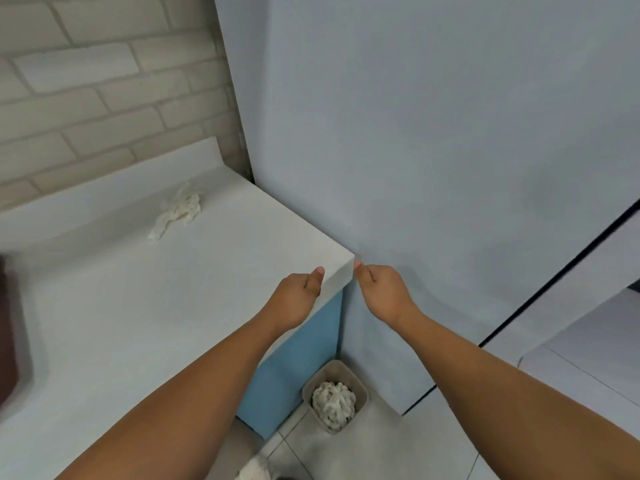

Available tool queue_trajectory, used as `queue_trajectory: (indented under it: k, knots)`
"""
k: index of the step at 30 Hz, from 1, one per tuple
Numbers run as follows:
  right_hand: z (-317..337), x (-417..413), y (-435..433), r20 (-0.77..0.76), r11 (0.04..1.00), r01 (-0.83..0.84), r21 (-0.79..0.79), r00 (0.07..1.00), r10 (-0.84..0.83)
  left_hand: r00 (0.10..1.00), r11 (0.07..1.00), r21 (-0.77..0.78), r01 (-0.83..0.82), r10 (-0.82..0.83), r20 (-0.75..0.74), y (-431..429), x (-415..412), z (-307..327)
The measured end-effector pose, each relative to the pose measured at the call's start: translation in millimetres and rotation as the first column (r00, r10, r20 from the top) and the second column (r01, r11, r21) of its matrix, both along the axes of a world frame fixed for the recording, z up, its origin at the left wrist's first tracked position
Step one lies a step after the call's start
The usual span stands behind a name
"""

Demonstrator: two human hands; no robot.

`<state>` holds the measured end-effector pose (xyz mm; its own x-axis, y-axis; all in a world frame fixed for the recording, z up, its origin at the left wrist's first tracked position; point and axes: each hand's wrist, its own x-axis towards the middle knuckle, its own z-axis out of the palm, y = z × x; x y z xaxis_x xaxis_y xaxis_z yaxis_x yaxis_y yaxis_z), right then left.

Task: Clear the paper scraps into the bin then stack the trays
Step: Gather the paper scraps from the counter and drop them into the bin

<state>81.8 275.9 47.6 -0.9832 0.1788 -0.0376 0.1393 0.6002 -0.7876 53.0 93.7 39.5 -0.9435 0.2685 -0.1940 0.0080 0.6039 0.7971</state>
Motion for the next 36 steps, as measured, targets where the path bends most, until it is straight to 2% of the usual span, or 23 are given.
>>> queue_trajectory:
  k: [5, 10, 16, 19, 22, 29, 33, 36]
  knots:
    - [-50, 35, 16, 0.137, 0.994, 0.082, -0.076, 0.988, -0.071, 0.985, 0.999, 0.023, 0.037, -0.041, 0.17, 18, 25, -55]
    - [-113, 49, 18, 0.23, 0.992, 0.11, -0.056, 0.969, -0.094, 0.949, 0.994, -0.066, 0.083, -0.059, 0.309, 27, 38, -120]
    - [-209, 59, 25, 0.373, 0.925, 0.283, -0.254, 0.911, -0.177, 0.868, 0.972, -0.146, 0.182, -0.089, 0.488, 31, 26, -228]
    - [-263, 61, 32, 0.467, 0.922, 0.318, -0.222, 0.864, -0.186, 0.856, 0.948, -0.18, 0.261, -0.141, 0.498, 35, 20, -289]
    - [-317, 60, 41, 0.541, 0.932, 0.315, -0.18, 0.823, -0.173, 0.875, 0.947, -0.194, 0.255, -0.14, 0.464, 36, 20, -353]
    - [-423, 74, 56, 0.579, 0.985, 0.166, -0.05, 0.808, -0.107, 0.892, 0.942, -0.3, 0.15, 0.002, 0.451, 34, 28, -486]
    - [-479, 88, 61, 0.567, 0.966, 0.254, -0.044, 0.803, -0.185, 0.905, 0.941, -0.322, 0.106, 0.042, 0.422, 42, 22, -547]
    - [-517, 96, 63, 0.569, 0.935, 0.347, -0.071, 0.784, -0.248, 0.879, 0.95, -0.305, 0.068, 0.088, 0.469, 53, 12, -585]
